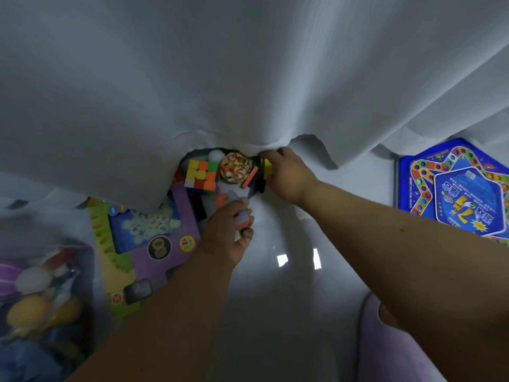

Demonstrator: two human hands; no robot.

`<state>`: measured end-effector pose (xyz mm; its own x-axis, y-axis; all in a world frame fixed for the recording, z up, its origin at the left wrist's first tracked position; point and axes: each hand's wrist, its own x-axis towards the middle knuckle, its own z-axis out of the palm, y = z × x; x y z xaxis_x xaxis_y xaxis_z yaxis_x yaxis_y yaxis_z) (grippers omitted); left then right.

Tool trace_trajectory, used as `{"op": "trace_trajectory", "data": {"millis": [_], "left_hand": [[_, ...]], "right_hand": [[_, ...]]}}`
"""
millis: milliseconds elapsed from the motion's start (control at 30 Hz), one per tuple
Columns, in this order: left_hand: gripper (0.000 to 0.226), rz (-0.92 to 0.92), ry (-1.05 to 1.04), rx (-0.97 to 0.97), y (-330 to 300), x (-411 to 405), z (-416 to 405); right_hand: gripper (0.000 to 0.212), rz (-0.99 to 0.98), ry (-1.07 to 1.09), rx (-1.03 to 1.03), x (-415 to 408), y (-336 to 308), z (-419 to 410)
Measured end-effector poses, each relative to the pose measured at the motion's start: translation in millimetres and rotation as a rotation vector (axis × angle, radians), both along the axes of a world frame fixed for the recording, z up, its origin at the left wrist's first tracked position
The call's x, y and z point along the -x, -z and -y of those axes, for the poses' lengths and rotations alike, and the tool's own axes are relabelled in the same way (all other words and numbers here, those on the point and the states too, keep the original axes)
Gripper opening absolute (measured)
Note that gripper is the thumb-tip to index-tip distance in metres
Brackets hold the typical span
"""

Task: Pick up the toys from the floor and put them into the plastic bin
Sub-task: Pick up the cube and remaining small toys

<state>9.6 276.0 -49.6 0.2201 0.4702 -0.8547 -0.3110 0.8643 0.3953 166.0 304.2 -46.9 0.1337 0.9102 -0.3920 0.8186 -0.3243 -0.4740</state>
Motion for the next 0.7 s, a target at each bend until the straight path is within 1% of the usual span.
{"op": "trace_trajectory", "data": {"millis": [67, 133, 200, 300, 367, 433, 467, 533, 567, 600, 633, 700], "left_hand": [[0.016, -0.018, 0.023, -0.005, 1, 4, -2], [0.023, -0.012, 0.034, -0.015, 5, 8, -5], [0.030, -0.001, 0.030, -0.024, 7, 11, -6], [0.023, -0.012, 0.016, -0.020, 9, 13, -6], [0.021, -0.052, 0.028, -0.012, 10, 12, -5], [0.023, -0.071, 0.039, -0.010, 9, 9, -4], [0.023, -0.069, 0.039, -0.008, 9, 8, -3], [0.026, -0.049, 0.033, -0.002, 6, 6, -3], [0.030, -0.028, 0.028, 0.004, 4, 5, -3], [0.034, -0.002, 0.016, 0.014, 3, 5, -3], [0.035, 0.027, -0.002, 0.028, 3, 6, -3], [0.025, 0.081, -0.025, 0.061, -1, 8, -2]], "right_hand": [[0.055, 0.094, -0.079, 0.029, 2, 5, -16], [0.047, 0.182, -0.117, 0.066, 2, 11, -25], [0.036, 0.225, -0.072, 0.088, 1, 13, -24], [0.026, 0.242, 0.029, 0.126, -5, 18, -6], [0.025, 0.188, 0.137, 0.145, -9, 20, 6], [0.025, 0.052, 0.262, 0.126, -7, 19, 13], [0.024, -0.075, 0.350, 0.110, -3, 17, 15], [0.020, -0.470, 0.577, 0.123, 10, 9, 20], [0.019, -0.670, 0.665, 0.147, 18, 4, 22], [0.016, -0.826, 0.713, 0.156, 25, 2, 26], [0.012, -0.908, 0.723, 0.145, 30, 1, 29], [0.002, -0.926, 0.713, 0.108, 38, 1, 35]]}}
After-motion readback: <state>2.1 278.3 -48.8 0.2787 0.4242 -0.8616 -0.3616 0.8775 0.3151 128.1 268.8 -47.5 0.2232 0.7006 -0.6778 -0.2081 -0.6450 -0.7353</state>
